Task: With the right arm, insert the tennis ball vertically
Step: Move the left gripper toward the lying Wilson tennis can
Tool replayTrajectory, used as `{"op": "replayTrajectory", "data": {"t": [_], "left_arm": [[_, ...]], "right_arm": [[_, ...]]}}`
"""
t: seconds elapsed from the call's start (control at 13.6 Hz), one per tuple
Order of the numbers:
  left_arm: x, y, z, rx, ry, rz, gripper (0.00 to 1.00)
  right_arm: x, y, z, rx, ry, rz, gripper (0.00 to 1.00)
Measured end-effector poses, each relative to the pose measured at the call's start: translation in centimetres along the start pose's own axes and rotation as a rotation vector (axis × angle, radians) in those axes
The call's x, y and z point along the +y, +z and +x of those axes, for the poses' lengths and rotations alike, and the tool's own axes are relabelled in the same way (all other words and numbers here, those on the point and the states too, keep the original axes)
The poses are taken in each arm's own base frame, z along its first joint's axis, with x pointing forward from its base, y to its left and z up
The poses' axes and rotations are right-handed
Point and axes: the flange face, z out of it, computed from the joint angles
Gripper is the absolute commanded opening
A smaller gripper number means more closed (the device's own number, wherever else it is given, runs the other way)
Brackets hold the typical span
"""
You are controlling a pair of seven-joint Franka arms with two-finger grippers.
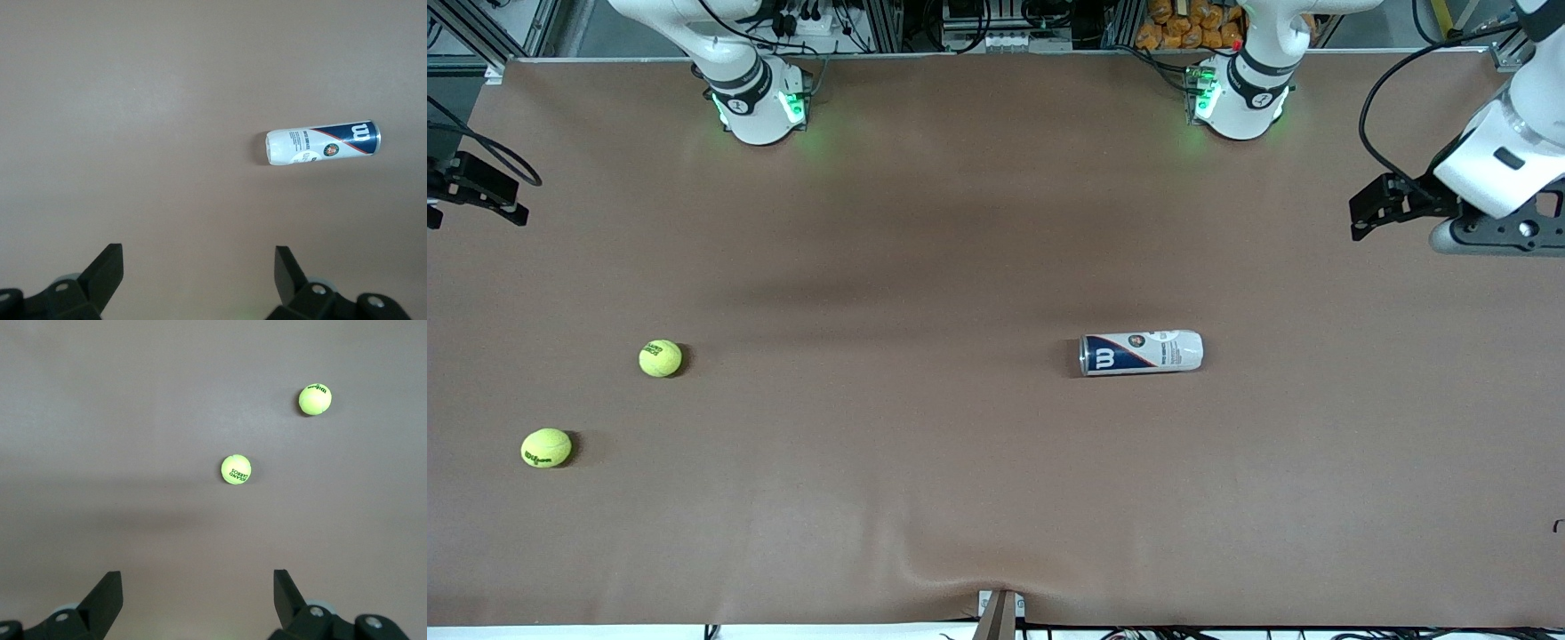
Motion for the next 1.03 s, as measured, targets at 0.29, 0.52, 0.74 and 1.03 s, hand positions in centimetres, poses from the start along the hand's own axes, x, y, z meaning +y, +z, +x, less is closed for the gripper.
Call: {"op": "replayTrajectory", "data": {"t": [0.29,0.52,0.74,1.03], "left_arm": [[0.6,2.3,1.5,-0.016,0.010,-0.002,1.00],[1.1,4.0,2.4,-0.021,0.018,-0.004,1.00],[2.6,5.3,3.1,-0.027,0.043,-0.005,1.00],[5.3,8.1,3.8,-0.075,0.091,-0.002,1.00]], "right_arm": [[0.0,0.0,0.0,0.000,0.001,0.000,1.00],[0.0,0.0,0.0,0.000,0.001,0.000,1.00],[0.0,0.0,0.0,-0.002,0.001,0.000,1.00],[0.0,0.1,-0.1,-0.006,0.002,0.001,1.00]]}}
